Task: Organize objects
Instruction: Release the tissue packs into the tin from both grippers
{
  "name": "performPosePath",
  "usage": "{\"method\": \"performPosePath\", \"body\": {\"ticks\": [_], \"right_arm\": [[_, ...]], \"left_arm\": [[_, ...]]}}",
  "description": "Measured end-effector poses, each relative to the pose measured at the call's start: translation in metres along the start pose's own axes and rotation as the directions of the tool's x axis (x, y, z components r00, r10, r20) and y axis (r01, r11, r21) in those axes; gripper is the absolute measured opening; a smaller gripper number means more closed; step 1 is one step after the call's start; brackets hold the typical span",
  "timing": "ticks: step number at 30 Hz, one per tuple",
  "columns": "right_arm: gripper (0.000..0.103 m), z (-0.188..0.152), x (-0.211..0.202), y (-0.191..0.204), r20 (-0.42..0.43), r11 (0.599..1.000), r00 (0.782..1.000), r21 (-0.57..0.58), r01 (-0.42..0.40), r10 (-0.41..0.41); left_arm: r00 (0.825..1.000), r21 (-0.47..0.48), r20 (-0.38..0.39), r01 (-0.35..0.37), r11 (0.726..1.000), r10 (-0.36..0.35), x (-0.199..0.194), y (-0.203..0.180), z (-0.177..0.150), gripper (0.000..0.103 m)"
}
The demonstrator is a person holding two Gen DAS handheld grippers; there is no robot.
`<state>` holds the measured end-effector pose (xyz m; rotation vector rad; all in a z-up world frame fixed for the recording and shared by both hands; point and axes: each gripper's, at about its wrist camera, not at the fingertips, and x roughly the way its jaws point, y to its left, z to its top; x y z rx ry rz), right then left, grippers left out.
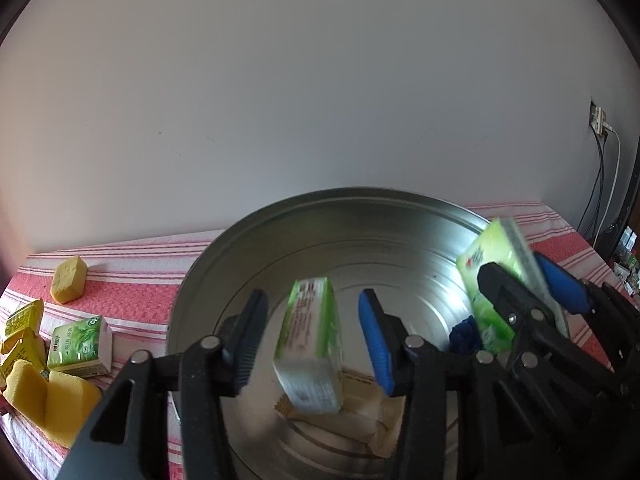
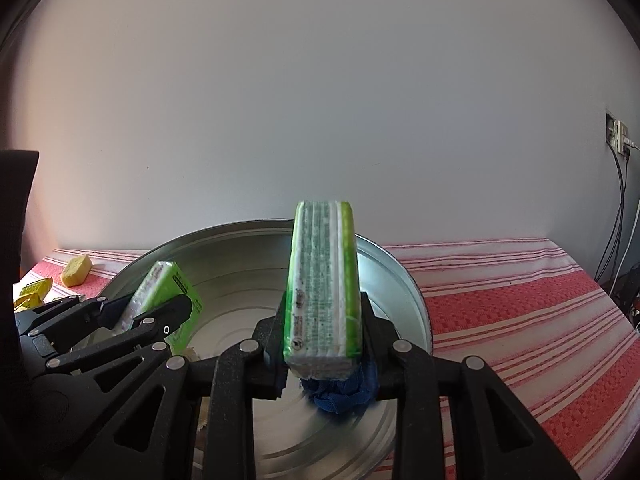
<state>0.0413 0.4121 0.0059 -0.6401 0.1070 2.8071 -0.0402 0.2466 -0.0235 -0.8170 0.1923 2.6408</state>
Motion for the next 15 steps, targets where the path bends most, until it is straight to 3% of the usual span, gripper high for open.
{"method": "performPosePath", "body": {"ticks": [4,5,7,9,15], "right_arm": [[0.072,-0.001,-0.007,-0.017,0.043,0.996,0.998,0.081,0.03,-0.034],[0.074,-0.001,-0.007,-0.023,0.05,0.994,0.998,0.106,0.029,-0.035],[0.077,-0.002,-0.009,-0.031,0.064,0.989,0.998,0.145,0.012,-0.022],[0.077,-0.003,-0.01,-0.033,0.071,0.988,0.997,0.153,0.018,-0.029],[0.084,-0.001,-0.03,-0.012,0.153,0.991,0.987,0.129,0.033,-0.053]], "left_arm": [[0.997,-0.038,0.06,-0.039,0.999,0.042,-0.016,0.008,0.003,0.086],[0.996,-0.056,0.071,-0.05,0.997,0.054,-0.019,0.012,0.002,0.094],[0.993,-0.083,0.099,-0.056,0.995,0.064,-0.026,0.019,0.002,0.103],[0.991,-0.092,0.128,-0.03,0.995,0.042,-0.032,0.025,0.003,0.102],[0.98,-0.057,0.178,-0.077,0.995,0.087,-0.052,0.021,0.0,0.102]]}}
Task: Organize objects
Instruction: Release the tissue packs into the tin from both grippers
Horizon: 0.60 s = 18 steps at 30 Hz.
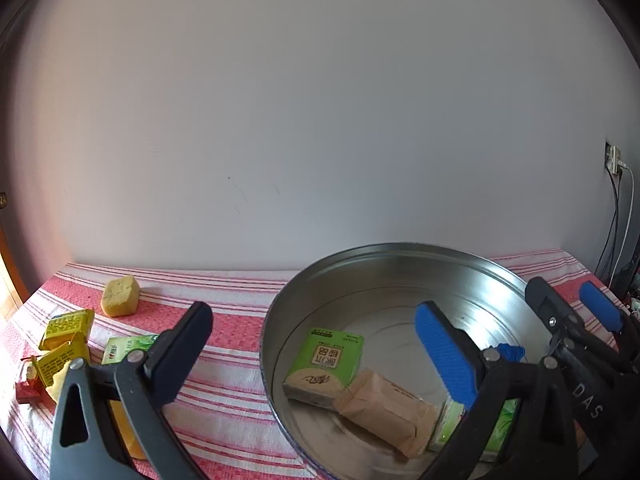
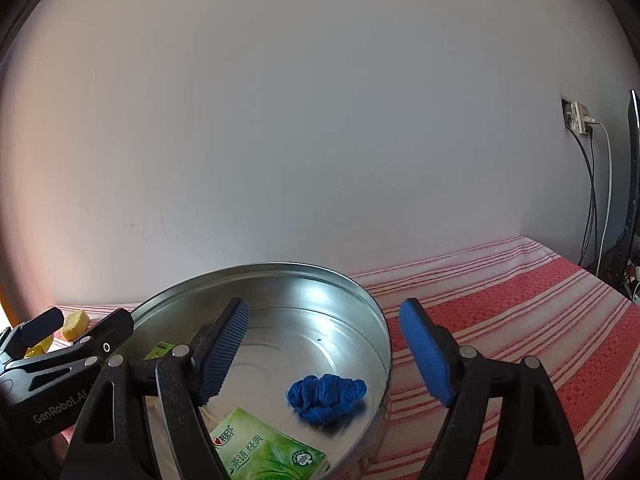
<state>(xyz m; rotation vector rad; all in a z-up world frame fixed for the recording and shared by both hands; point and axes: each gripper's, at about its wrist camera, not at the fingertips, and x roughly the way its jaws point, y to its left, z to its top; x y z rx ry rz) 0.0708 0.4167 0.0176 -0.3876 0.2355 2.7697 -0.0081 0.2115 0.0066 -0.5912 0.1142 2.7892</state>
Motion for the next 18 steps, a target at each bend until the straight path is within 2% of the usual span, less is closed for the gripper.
{"method": "performPosePath", "body": {"ticks": [5,11,18], "right_arm": [[0.085,0.004,-0.013,0.01,0.056,1.0,0.998,-0.015,0.003,-0.002],[0.085,0.005,-0.019,0.006,0.109,0.999,0.994,0.031,-0.019,0.016],[0.085,0.001,-0.022,0.006,0.093,0.998,0.996,0.061,-0.013,0.007]], "left_arm": [[1.0,0.016,0.012,-0.019,1.0,0.019,-0.01,0.0,-0.003,0.102],[0.998,0.032,0.023,-0.054,0.998,0.053,-0.025,-0.005,-0.005,0.102],[0.997,0.037,0.021,-0.079,0.996,0.079,-0.027,0.004,-0.01,0.102]]}}
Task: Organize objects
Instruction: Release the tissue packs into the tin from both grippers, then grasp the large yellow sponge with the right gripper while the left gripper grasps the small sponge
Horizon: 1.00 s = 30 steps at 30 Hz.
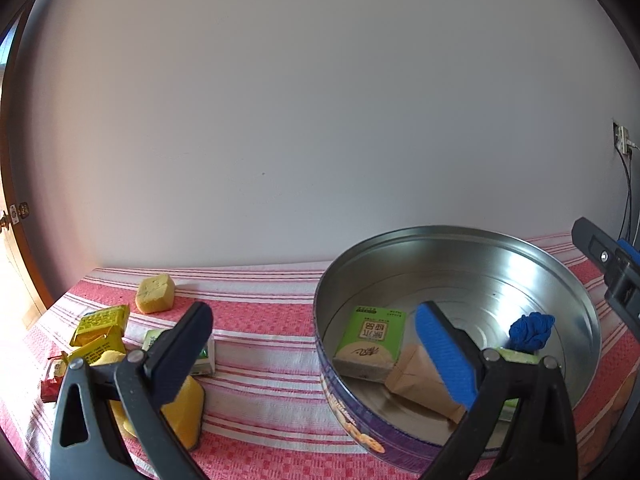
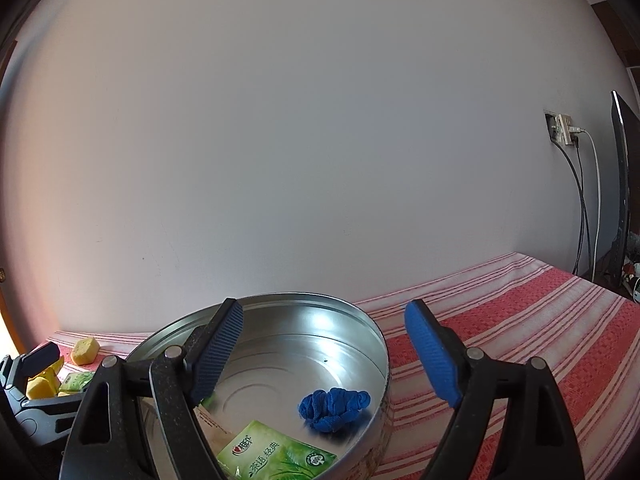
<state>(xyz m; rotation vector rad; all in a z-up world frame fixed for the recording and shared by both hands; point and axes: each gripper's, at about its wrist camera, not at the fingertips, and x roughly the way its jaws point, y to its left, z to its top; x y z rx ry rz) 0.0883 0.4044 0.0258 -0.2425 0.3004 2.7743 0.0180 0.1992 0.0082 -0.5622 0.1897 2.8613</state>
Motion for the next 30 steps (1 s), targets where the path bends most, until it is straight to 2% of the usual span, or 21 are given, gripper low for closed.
{"method": "performPosePath", "body": {"ticks": [6,21,30], "right_arm": [[0.085,-0.003,-0.012,0.007,0.004,1.0,1.0,0.005,0.013,-0.013],[0.085,-0.012,-0.029,0.026,-0.052,0.999,0.998,0.034,0.022,-0.02],[0.085,-0.024,-0.038,0.069,-0.11,0.998,0.993,-0.019,-0.054,0.051]], "left_arm": [[1.0,-0.005,-0.01,-0.013,1.0,0.013,-0.001,0.014,-0.004,0.102],[0.998,-0.043,-0.039,-0.046,0.998,0.044,-0.017,0.073,-0.019,0.102],[0.993,-0.094,-0.077,-0.097,0.991,0.09,-0.017,0.123,-0.027,0.102]]}}
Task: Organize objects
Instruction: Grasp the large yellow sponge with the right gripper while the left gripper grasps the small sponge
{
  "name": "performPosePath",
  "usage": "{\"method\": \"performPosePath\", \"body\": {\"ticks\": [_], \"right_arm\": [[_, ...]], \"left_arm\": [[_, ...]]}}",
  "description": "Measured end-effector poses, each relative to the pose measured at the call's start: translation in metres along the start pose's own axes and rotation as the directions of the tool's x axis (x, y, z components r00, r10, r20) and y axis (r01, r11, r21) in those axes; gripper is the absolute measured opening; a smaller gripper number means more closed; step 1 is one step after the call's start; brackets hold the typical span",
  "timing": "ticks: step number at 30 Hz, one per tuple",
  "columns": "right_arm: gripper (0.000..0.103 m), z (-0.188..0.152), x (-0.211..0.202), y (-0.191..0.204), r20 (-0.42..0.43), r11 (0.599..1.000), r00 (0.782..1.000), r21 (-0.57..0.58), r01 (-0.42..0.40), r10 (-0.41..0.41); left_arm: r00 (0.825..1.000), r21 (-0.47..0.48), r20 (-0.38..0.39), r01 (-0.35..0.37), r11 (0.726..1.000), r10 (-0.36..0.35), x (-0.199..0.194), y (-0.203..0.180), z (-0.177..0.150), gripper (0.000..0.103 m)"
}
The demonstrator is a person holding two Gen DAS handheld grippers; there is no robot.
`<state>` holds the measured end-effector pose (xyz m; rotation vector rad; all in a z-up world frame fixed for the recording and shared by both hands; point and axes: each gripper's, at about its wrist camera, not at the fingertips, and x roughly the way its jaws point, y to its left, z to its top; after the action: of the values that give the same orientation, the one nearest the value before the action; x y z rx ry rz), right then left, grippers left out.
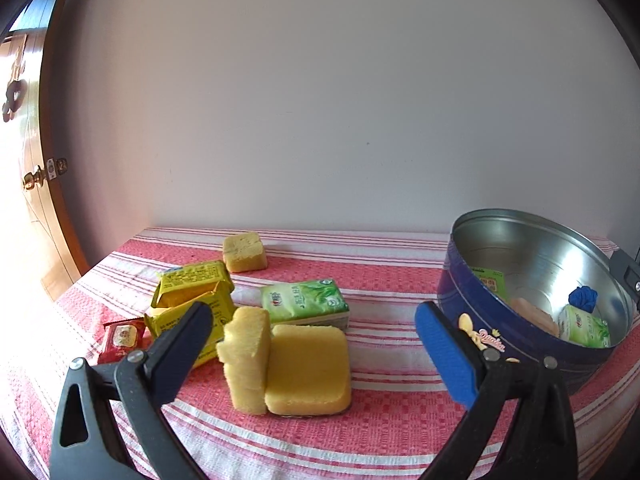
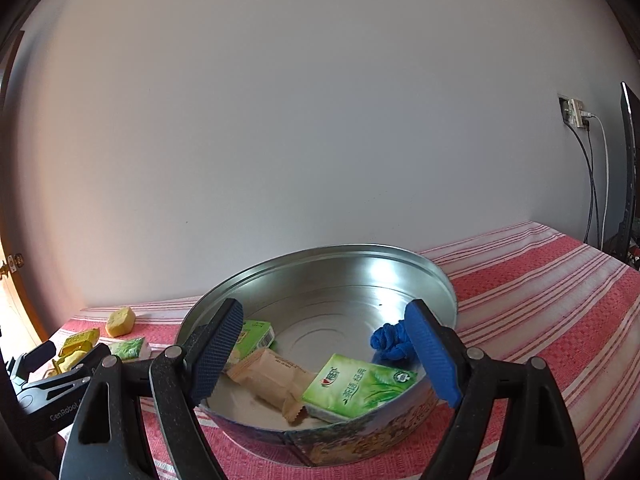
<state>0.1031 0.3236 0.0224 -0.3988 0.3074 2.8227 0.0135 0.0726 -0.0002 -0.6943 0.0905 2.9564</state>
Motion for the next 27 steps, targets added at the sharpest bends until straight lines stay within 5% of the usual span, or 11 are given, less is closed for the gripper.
{"method": "performPosePath", "body": {"ticks": [8,13,22,27], "right_arm": [[0.085,-0.014,0.0,0.056,-0.073,0.993,0.991,-0.041,-0.112,0.109],[0.085,-0.022,0.003,0.088,-0.131,0.984,0.979,-0.059,-0.168,0.159],[0.085,-0.035,0.012,0.123,-0.219,0.966,0.949,-0.075,-0.246,0.225],[0.085,-0.037,0.023,0.127,-0.283,0.965,0.931,-0.051,-0.255,0.231]], "left_arm": [[0.997,-0.058,-0.078,-0.019,0.998,0.014,0.01,0.044,-0.003,0.102],[0.988,-0.076,-0.143,0.054,0.996,-0.065,0.019,0.059,-0.006,0.101],[0.949,-0.15,-0.226,0.188,0.971,-0.219,0.037,0.088,-0.012,0.066],[0.926,-0.146,-0.28,0.22,0.964,-0.254,0.047,0.082,-0.015,0.029]]}}
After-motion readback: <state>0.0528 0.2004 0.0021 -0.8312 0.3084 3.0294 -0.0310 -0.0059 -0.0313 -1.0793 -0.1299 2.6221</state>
